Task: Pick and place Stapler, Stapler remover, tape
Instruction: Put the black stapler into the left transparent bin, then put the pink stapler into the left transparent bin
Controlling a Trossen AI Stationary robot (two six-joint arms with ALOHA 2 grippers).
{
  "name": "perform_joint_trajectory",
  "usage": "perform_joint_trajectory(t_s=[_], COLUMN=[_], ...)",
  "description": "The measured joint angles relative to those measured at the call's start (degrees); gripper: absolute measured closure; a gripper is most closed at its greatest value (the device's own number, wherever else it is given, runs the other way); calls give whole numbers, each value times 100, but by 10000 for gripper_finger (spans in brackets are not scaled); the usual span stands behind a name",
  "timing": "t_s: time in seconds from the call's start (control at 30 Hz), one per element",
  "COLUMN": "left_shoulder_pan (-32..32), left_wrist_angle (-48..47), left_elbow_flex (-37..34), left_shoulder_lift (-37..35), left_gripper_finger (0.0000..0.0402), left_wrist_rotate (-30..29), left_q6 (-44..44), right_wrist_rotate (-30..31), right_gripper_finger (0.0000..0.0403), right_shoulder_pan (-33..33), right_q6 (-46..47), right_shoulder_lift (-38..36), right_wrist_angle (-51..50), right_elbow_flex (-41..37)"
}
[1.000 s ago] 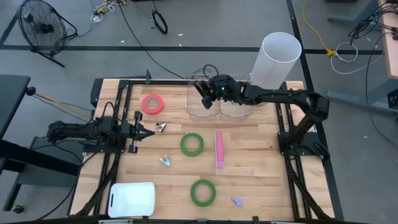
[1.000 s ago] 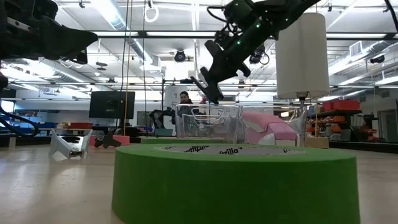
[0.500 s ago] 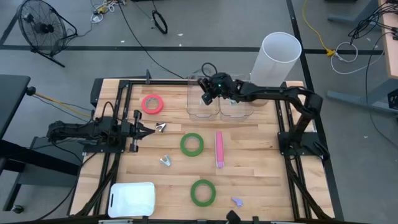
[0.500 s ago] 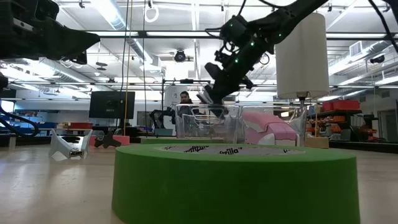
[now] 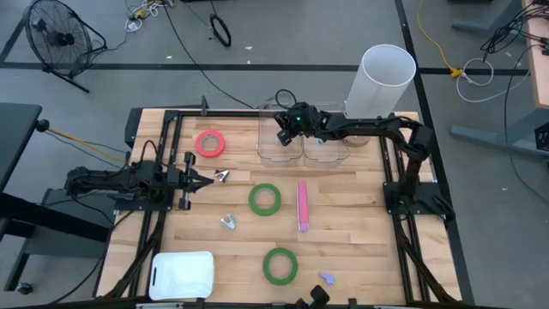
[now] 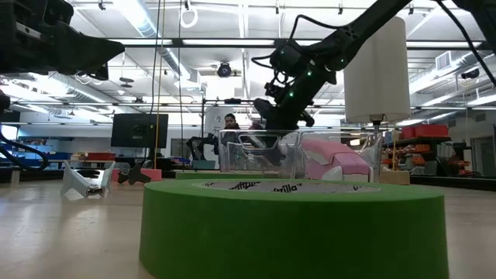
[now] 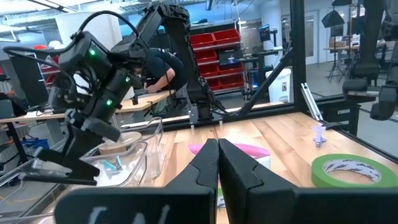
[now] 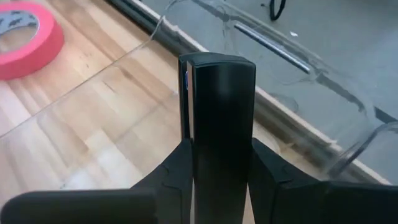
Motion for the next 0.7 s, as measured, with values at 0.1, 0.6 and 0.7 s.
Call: perform_joint_trajectory(t_s=[0.1,0.6,0.7], left_shoulder_pan=[0,0,0], left_wrist_angle=[-1,0,-2], left_elbow_flex=[0,2,1], left_shoulder_lift=[0,0,0], left_gripper_finger=[385,385,385], left_wrist_rotate=[4,2,2], left_q6=[-2,-7,-7], right_wrist_rotate=[-61,77,175], right_gripper_finger=[306,170,143], right_shoulder_pan=[-13,-17,-17], right_q6=[22,-5,-7], right_shoulder_lift=[25,20,21], right_wrist_angle=[-2,31,46], right_elbow_flex=[0,0,0])
